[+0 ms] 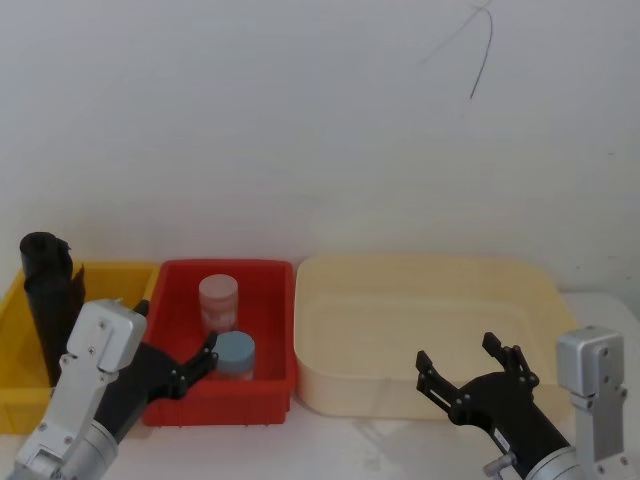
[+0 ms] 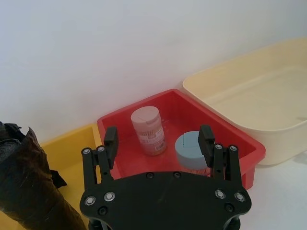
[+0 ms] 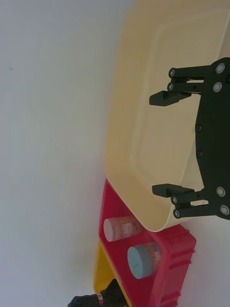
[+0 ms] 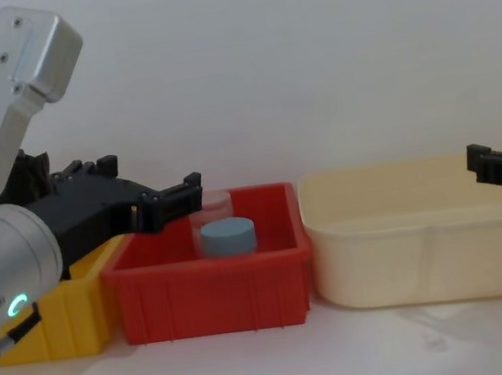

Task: Pick up the garbage bag with the one hand and transfer it to the other hand.

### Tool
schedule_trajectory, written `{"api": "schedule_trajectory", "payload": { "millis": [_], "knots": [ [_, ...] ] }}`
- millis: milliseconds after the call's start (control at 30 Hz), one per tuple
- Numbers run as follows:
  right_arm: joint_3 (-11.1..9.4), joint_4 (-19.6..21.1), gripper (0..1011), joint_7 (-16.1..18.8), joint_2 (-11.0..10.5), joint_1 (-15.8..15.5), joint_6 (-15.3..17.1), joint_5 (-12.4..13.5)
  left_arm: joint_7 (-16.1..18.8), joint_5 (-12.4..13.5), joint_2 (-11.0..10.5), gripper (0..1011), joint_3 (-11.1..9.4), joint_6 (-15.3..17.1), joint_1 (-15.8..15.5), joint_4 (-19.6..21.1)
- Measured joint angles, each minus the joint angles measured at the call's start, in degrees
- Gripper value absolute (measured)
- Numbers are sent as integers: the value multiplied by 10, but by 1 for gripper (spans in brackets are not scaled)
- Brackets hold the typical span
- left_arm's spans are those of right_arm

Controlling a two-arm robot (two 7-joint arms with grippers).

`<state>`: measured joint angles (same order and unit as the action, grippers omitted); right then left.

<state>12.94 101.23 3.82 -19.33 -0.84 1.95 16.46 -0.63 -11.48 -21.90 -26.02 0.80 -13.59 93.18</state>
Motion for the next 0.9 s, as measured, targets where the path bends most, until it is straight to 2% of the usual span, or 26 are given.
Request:
{"api": "schedule_trajectory", "payload": {
  "millis": [900],
  "knots": [
    [0, 0, 1000, 0, 0, 0, 0, 0, 0, 0, 0, 1001, 0, 0, 0, 0]
  ]
}}
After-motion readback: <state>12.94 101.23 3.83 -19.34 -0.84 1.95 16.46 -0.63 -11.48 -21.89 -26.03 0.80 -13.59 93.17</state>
